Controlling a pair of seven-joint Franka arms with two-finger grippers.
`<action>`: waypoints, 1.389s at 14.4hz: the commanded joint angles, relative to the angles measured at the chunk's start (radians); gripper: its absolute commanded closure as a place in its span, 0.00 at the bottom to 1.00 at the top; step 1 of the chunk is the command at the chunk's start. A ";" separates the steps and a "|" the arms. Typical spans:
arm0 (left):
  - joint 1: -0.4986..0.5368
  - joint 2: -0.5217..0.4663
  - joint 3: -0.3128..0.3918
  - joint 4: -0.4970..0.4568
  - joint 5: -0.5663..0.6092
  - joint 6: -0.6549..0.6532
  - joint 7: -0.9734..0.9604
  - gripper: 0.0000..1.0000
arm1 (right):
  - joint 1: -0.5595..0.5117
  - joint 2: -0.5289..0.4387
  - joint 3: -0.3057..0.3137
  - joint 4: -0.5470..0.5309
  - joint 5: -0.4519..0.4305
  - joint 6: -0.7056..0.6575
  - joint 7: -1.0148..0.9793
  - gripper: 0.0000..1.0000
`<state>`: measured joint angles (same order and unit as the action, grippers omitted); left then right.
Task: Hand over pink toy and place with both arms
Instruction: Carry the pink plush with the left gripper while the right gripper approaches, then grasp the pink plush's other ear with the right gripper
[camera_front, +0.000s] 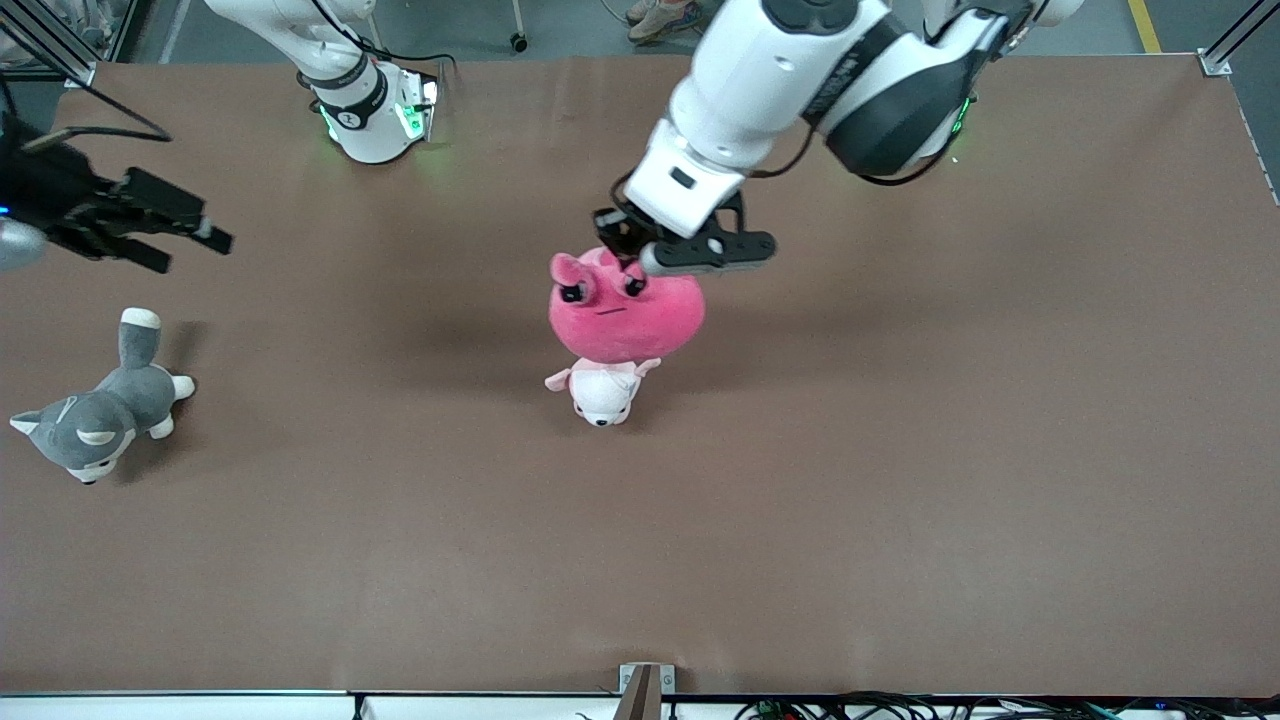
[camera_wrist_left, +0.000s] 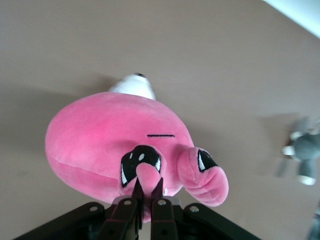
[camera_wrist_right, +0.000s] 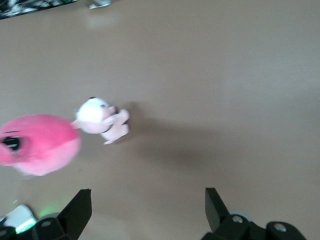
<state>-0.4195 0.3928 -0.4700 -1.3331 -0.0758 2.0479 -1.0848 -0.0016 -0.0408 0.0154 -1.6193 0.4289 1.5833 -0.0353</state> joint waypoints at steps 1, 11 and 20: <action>-0.064 0.064 0.005 0.074 -0.004 0.089 -0.096 1.00 | 0.057 0.059 -0.006 0.009 0.111 0.007 -0.002 0.00; -0.104 0.081 -0.006 0.087 -0.009 0.187 -0.193 1.00 | 0.170 0.165 -0.006 0.007 0.223 0.049 0.006 0.12; -0.104 0.080 -0.006 0.087 -0.009 0.189 -0.195 1.00 | 0.238 0.165 -0.005 0.010 0.226 0.049 0.069 0.16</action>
<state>-0.5172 0.4608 -0.4729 -1.2759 -0.0758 2.2334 -1.2643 0.2209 0.1242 0.0185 -1.6146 0.6337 1.6321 0.0140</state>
